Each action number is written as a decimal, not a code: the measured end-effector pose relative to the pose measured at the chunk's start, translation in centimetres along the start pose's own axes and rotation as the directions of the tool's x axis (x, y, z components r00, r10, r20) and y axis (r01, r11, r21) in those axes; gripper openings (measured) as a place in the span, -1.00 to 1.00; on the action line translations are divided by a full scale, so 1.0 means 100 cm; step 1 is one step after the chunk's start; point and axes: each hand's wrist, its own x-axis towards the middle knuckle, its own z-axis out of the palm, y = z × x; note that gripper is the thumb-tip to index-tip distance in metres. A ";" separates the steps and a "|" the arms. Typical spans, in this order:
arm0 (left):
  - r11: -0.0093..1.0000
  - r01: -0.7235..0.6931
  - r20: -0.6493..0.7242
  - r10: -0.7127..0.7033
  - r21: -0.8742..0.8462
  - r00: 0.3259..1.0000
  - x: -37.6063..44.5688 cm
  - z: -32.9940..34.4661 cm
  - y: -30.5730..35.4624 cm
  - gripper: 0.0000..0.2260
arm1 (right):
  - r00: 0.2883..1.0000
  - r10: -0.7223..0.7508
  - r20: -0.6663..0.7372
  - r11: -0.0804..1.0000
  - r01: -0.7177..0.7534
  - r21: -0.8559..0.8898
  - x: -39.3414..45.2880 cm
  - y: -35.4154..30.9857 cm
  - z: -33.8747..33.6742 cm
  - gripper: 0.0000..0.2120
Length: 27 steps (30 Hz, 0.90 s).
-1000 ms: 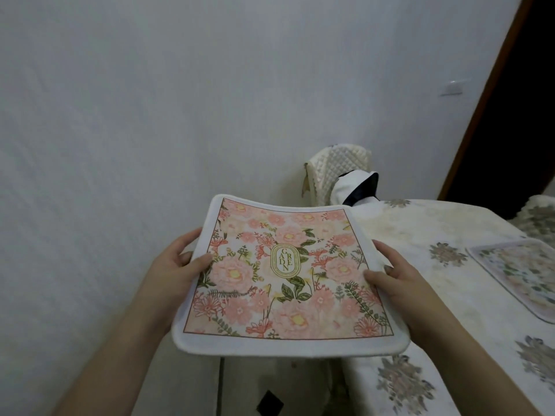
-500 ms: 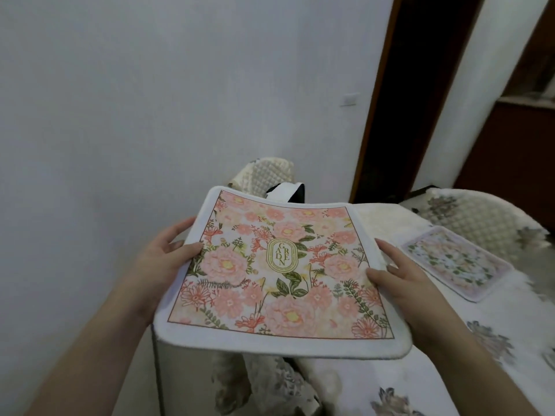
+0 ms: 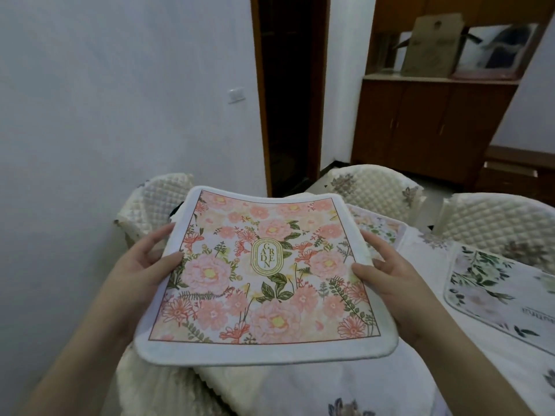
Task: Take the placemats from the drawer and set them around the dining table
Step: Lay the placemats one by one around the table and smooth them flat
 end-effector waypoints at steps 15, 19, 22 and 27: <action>0.986 0.032 0.357 -0.091 0.166 0.930 0.103 0.096 -0.057 -0.62 | 0.916 0.069 -0.394 0.996 -0.038 0.085 0.011 0.061 -0.057 -0.53; 0.973 -0.039 0.453 -0.070 0.227 0.889 0.131 0.102 -0.092 -0.63 | 0.843 0.095 -0.529 0.995 -0.073 0.063 0.008 0.093 -0.046 -0.51; 0.958 -0.096 0.519 -0.062 0.272 0.853 0.149 0.102 -0.124 -0.62 | 0.759 0.127 -0.638 0.991 -0.131 0.041 0.011 0.124 -0.019 -0.55; 0.950 -0.071 0.595 -0.131 0.304 0.793 0.169 0.081 -0.173 -0.62 | 0.653 0.190 -0.733 0.976 -0.206 0.069 0.007 0.169 0.025 -0.59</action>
